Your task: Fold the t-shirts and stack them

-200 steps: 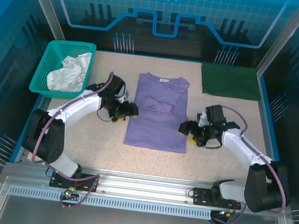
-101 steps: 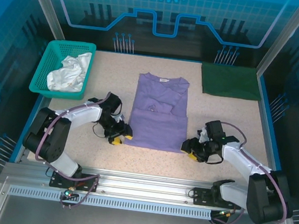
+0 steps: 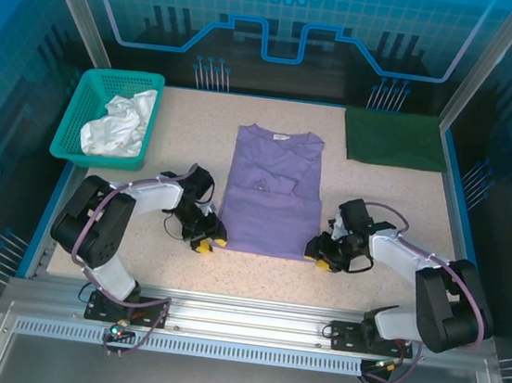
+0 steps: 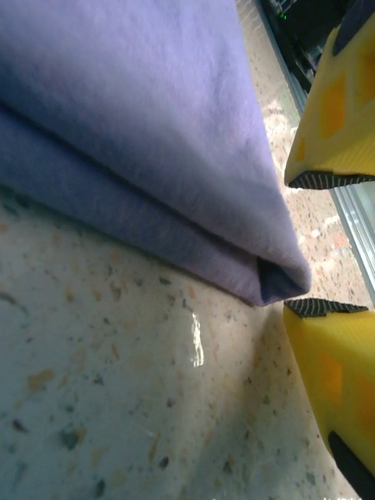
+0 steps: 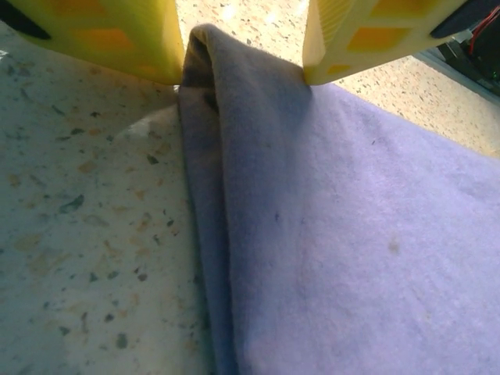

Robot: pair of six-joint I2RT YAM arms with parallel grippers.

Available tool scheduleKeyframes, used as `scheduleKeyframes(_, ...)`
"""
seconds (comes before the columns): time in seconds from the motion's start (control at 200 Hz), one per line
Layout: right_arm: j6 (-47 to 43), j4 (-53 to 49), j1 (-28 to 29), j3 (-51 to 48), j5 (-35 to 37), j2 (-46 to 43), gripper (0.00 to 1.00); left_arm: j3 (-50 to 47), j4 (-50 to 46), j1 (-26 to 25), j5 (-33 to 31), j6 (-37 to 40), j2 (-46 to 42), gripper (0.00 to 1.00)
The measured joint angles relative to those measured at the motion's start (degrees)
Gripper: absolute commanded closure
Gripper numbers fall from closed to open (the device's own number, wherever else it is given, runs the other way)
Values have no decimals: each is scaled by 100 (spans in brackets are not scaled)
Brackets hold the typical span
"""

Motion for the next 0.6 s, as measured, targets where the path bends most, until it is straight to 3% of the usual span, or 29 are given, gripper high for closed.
scheduleKeyframes(0.32,46,-188,-2,162,236,345,85,214,-291,-37,-297,22,249,80)
scheduleKeyframes(0.595,-66,-472,26,354,433,461,94,476,-533,-44,-385,46,470,100)
